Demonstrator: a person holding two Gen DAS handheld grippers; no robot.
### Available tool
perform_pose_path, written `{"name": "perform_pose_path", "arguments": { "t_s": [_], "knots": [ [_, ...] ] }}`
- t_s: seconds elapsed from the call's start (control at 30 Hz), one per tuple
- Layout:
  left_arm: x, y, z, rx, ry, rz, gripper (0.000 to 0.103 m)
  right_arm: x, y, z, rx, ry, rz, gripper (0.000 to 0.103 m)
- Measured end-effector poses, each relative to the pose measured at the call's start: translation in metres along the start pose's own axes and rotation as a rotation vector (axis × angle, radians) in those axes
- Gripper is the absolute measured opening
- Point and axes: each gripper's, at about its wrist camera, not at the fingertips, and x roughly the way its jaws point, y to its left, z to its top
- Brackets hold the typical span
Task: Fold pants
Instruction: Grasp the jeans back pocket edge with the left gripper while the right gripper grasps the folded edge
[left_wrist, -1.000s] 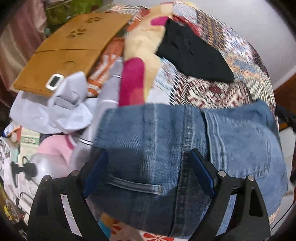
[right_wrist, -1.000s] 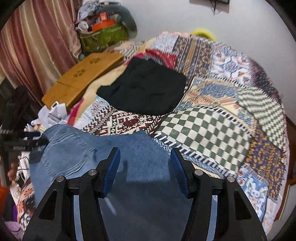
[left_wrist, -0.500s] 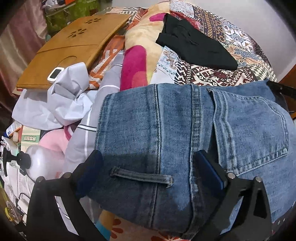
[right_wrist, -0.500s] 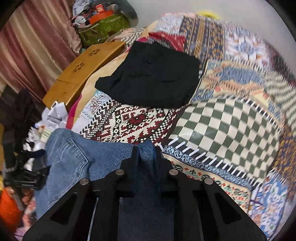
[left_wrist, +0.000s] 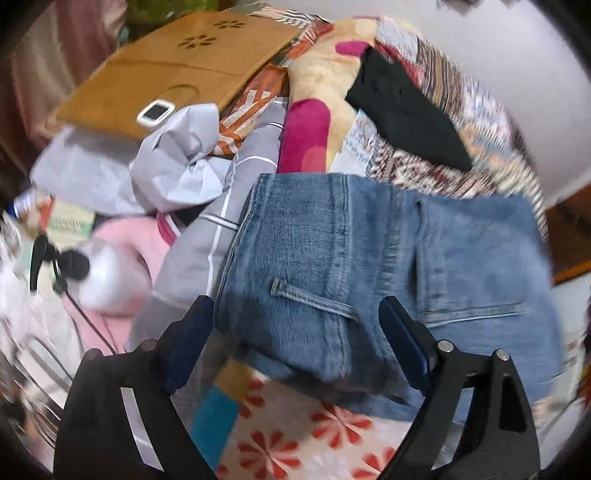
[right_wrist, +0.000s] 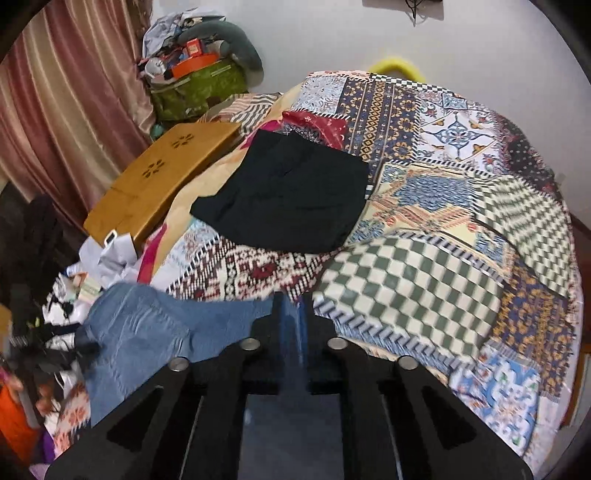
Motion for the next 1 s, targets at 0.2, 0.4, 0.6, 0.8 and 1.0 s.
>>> {"name": "perform_pose_path", "arguments": {
  "t_s": [0.2,0.4,0.6,0.8,1.0],
  "knots": [
    [-0.001,0.004,-0.015,-0.113,0.107,-0.201,0.087,-0.030,0.019,-0.035,-0.123,-0.015,-0.025,0.046],
    [0.018,-0.008,-0.025,-0.166,0.200,-0.277,0.073,-0.035,0.033,-0.075,-0.221,0.026,-0.048,0.046],
    [0.015,-0.033,-0.018,-0.119,0.091,-0.065,0.029,-0.032,0.034,-0.110,-0.208,0.073,-0.027,0.046],
    [-0.032,-0.058,-0.022,0.012,-0.087,0.032,0.023,-0.044,0.023,-0.129,-0.117,0.099,0.021,0.046],
    [-0.005,-0.043,-0.042,0.044,0.046,0.042,0.029,-0.065,0.025,-0.151,-0.121,0.094,0.028,0.046]
  ]
}}
